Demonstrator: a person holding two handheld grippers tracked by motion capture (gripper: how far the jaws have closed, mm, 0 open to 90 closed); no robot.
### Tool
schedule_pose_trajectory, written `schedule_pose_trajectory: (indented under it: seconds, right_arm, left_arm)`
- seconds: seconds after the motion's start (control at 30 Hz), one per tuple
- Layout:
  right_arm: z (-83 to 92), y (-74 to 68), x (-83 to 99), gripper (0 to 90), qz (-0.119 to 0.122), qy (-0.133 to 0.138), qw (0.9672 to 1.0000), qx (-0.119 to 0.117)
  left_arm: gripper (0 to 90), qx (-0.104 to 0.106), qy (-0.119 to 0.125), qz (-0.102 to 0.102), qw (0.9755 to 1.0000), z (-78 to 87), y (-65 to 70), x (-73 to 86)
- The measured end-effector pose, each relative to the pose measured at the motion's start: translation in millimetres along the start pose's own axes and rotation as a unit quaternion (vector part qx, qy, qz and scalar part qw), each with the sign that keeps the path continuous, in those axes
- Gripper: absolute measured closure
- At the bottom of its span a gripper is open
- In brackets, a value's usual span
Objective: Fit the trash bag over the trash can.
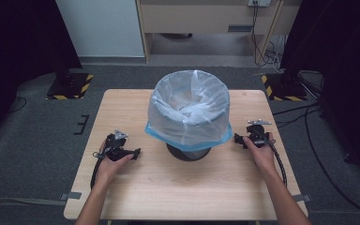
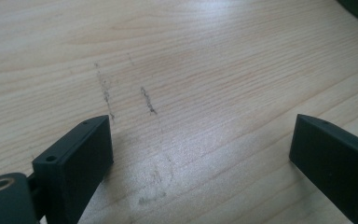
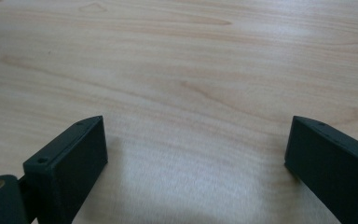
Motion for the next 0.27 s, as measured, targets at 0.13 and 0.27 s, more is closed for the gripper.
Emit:
schedule_pose_trajectory:
  seconds: [0.13, 0.27]
  right_arm:
    - [6.8, -0.3, 6.0, 3.6, -0.005, -0.007, 0.9999, -0.008]
    - [9.2, -0.8, 8.6, 0.3, -0.021, -0.012, 0.9997, -0.002]
  left_arm:
    - [3.6, -0.002, 0.000, -0.001, 1.0000, -0.8, 0.2, 0.1]
    - [2.0, -0.003, 0.012, 0.000, 0.9999, -2.4, 0.0, 1.6]
Point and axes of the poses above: each handheld gripper's, and its own axes: z roughly backward along the jaws, x roughly out of its underside, y roughly to its right, the point moved 3 cm from there along -z, roughly forward along the jaws, and after that the axes turned 8 degrees about -z, right-handed, at the moved point
